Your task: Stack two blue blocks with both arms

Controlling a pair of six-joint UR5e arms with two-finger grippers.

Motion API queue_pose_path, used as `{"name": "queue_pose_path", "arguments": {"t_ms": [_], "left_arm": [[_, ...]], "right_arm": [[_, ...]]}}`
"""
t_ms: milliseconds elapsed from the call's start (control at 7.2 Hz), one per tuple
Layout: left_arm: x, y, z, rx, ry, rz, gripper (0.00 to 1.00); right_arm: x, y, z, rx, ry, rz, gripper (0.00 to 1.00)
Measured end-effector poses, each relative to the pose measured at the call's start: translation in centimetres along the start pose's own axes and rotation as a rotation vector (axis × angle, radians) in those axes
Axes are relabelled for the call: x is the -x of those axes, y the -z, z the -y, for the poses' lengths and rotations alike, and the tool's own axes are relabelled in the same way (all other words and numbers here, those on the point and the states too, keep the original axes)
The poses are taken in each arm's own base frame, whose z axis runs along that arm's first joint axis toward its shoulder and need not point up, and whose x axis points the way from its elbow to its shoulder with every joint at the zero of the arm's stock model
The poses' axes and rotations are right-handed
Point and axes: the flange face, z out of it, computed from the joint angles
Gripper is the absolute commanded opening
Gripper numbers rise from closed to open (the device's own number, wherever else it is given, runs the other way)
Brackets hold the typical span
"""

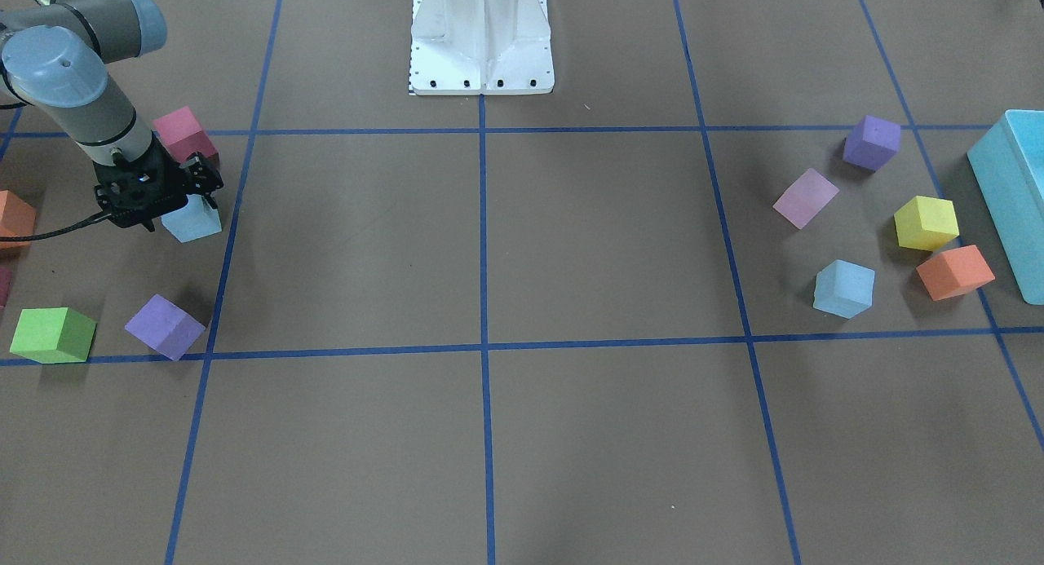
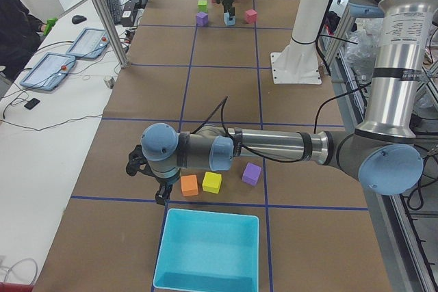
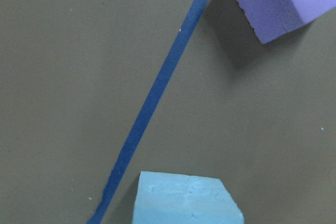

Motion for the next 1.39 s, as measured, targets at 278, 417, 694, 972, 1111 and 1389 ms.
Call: {"name": "queue_pose_path", "arguments": {"t_ms": [278, 417, 694, 972, 1111, 1389], "left_arm": [[0.0, 0.0, 0.0, 0.0, 0.0, 0.0, 0.98], [0.0, 0.0, 0.0, 0.0, 0.0, 0.0, 0.98], [0.0, 0.0, 0.0, 0.0, 0.0, 0.0, 0.98], [0.0, 0.0, 0.0, 0.0, 0.0, 0.0, 0.98], [0.0, 0.0, 0.0, 0.0, 0.0, 0.0, 0.98], [0.0, 0.0, 0.0, 0.0, 0.0, 0.0, 0.98]], "right_arm": [[0.23, -0.32, 0.19, -0.001, 0.0, 0.005, 0.96], [0.27, -0.33, 0.21, -0.002, -0.002, 0.006, 0.88], [0.32, -0.46, 0.18, 0.001, -0.003, 0.005, 0.72], [0.34, -0.56, 0.13, 0.005, -0.003, 0.007, 0.65], [0.41, -0.58, 0.1, 0.007, -0.002, 0.01, 0.62], [0.5, -0.63, 0.05, 0.01, -0.001, 0.013, 0.57]]}}
